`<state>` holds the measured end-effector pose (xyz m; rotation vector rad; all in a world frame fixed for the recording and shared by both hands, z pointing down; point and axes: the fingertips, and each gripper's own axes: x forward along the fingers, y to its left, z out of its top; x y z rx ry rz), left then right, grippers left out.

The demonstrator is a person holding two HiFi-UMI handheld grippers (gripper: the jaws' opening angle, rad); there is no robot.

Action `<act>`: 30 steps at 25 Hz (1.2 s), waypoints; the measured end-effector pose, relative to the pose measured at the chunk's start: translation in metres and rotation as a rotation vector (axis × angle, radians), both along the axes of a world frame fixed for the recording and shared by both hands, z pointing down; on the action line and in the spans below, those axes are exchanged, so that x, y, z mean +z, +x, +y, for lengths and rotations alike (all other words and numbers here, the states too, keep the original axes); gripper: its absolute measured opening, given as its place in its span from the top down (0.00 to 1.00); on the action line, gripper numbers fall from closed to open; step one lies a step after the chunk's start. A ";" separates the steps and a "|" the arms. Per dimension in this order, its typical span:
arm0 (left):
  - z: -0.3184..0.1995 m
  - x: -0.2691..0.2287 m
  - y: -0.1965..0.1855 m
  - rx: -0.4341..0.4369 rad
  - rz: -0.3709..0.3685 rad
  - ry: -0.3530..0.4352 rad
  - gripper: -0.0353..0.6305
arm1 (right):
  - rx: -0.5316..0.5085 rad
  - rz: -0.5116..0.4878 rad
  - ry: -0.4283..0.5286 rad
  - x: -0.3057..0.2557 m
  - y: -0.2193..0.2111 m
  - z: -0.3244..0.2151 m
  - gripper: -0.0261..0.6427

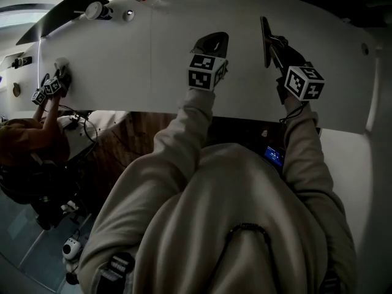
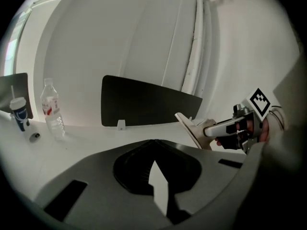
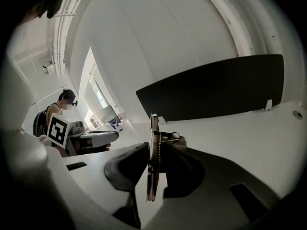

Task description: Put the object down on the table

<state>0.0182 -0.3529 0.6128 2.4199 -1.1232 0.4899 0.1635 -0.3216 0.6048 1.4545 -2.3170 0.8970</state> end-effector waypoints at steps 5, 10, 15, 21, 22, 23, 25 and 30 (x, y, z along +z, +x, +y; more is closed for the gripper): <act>0.022 0.030 0.010 -0.003 -0.003 -0.060 0.94 | -0.001 0.001 -0.068 0.039 0.006 0.019 0.81; 0.033 0.048 0.016 -0.001 -0.005 -0.086 0.94 | 0.007 -0.034 -0.112 0.063 0.000 0.031 0.81; 0.049 0.078 0.028 0.018 -0.028 -0.137 0.94 | 0.003 -0.047 -0.149 0.084 -0.006 0.039 0.81; 0.059 0.092 0.033 0.020 -0.006 -0.164 0.94 | 0.006 -0.043 -0.176 0.106 -0.003 0.047 0.81; 0.058 0.090 0.034 0.020 -0.002 -0.163 0.94 | 0.006 -0.040 -0.180 0.108 -0.003 0.048 0.81; 0.057 0.089 0.035 0.020 0.000 -0.160 0.94 | 0.004 -0.038 -0.184 0.111 -0.003 0.049 0.81; 0.056 0.090 0.035 0.021 0.000 -0.164 0.94 | 0.005 -0.042 -0.197 0.117 -0.005 0.051 0.81; 0.062 0.107 0.036 0.026 -0.010 -0.210 0.94 | 0.007 -0.061 -0.243 0.133 -0.003 0.055 0.81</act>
